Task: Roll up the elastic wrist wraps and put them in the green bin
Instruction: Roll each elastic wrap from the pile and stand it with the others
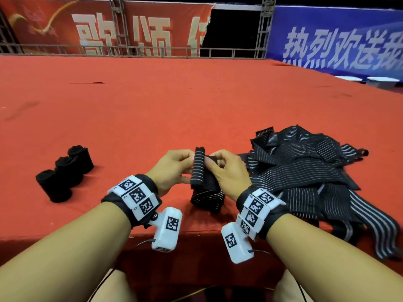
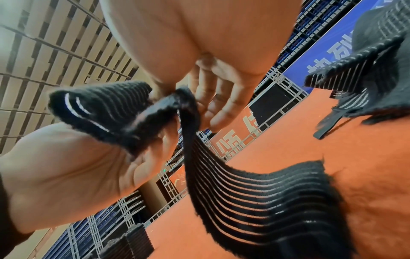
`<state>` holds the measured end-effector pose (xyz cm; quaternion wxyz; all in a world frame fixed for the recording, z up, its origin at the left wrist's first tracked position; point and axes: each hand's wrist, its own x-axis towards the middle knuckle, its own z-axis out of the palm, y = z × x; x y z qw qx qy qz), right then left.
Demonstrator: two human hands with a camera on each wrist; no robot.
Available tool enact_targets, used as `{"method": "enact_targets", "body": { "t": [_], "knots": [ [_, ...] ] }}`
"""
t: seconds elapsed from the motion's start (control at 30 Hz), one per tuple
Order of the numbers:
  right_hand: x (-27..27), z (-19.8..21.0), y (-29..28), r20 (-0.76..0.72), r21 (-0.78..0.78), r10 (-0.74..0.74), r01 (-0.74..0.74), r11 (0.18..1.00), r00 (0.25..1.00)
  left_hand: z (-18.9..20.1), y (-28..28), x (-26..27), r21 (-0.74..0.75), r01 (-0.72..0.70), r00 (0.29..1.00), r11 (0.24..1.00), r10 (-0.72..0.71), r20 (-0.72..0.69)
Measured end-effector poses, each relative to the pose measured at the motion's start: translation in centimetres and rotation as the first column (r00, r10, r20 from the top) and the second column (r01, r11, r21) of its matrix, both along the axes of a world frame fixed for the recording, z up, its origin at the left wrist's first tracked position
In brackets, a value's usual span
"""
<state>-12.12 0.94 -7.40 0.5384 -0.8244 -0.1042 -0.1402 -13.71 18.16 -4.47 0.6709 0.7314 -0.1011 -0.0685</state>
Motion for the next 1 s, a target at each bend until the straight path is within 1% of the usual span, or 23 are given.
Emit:
{"method": "enact_targets", "body": {
  "t": [0.07, 0.13, 0.2, 0.27, 0.3, 0.4, 0.43, 0.5, 0.57, 0.6, 0.67, 0.73, 0.8, 0.87, 0.93, 1.0],
  "knots": [
    [-0.2, 0.3, 0.0, 0.021, 0.050, 0.008, -0.009, 0.999, 1.000, -0.2, 0.0, -0.1, 0.037, 0.024, 0.999, 0.999, -0.026, 0.032],
    [-0.2, 0.4, 0.0, 0.040, 0.081, 0.012, -0.015, 0.997, 0.999, -0.2, 0.0, -0.2, 0.086, 0.041, 0.998, 0.995, -0.044, 0.034],
    [-0.2, 0.4, 0.0, 0.060, 0.083, 0.006, -0.011, 0.996, 0.998, -0.1, -0.1, -0.4, 0.201, 0.066, 0.995, 0.977, -0.080, 0.064],
    [-0.2, 0.4, 0.0, 0.062, 0.078, 0.002, -0.007, 0.997, 0.998, 0.1, -0.4, -0.8, 0.314, 0.048, 0.992, 0.948, -0.081, 0.092],
    [-0.2, 0.4, 0.0, 0.061, 0.076, 0.002, -0.007, 0.997, 0.998, 0.2, -0.5, -0.8, 0.336, 0.030, 0.992, 0.942, -0.069, 0.106],
    [-0.2, 0.3, -0.1, 0.048, 0.076, -0.006, 0.002, 0.997, 0.999, 0.4, -0.7, -0.8, 0.292, -0.036, 0.993, 0.956, 0.000, 0.120],
    [-0.2, 0.3, -0.1, 0.044, 0.074, -0.006, 0.003, 0.997, 0.999, 0.4, -0.8, -0.6, 0.285, -0.083, 0.990, 0.955, 0.047, 0.131],
    [-0.2, 0.3, -0.2, 0.056, 0.039, -0.029, 0.027, 0.999, 0.998, 0.3, -0.7, 0.2, 0.300, -0.225, 0.968, 0.927, 0.178, 0.177],
    [-0.1, 0.2, -0.7, 0.060, -0.026, -0.074, 0.075, 0.997, 0.995, 0.6, -0.4, 0.6, 0.240, -0.356, 0.927, 0.903, 0.309, 0.212],
    [0.0, 0.0, -1.0, 0.046, -0.063, -0.100, 0.103, 0.993, 0.994, 0.9, -0.2, 0.8, 0.194, -0.389, 0.912, 0.901, 0.347, 0.219],
    [0.2, -0.3, -1.7, -0.001, -0.139, -0.164, 0.163, 0.977, 0.986, 1.4, 0.0, 0.6, 0.134, -0.405, 0.899, 0.904, 0.368, 0.235],
    [0.1, -0.4, -2.2, -0.027, -0.200, -0.215, 0.205, 0.958, 0.976, 1.8, 0.0, 0.2, 0.086, -0.388, 0.899, 0.918, 0.356, 0.255],
    [-0.3, -0.1, -2.3, 0.024, -0.196, -0.235, 0.235, 0.952, 0.972, 2.1, 0.0, -0.2, 0.049, -0.355, 0.902, 0.934, 0.328, 0.281],
    [-0.9, 0.7, -1.8, 0.153, -0.107, -0.201, 0.218, 0.970, 0.968, 2.2, -0.2, -0.4, 0.031, -0.313, 0.907, 0.949, 0.289, 0.308],
    [-1.7, 1.8, -1.1, 0.238, -0.061, -0.064, 0.081, 0.995, 0.969, 2.4, -0.8, -0.7, 0.011, -0.286, 0.909, 0.958, 0.268, 0.318],
    [-2.5, 2.7, -0.2, 0.253, -0.101, 0.098, -0.074, 0.992, 0.963, 2.7, -1.4, -1.1, -0.024, -0.264, 0.916, 0.964, 0.258, 0.306]
  ]
}}
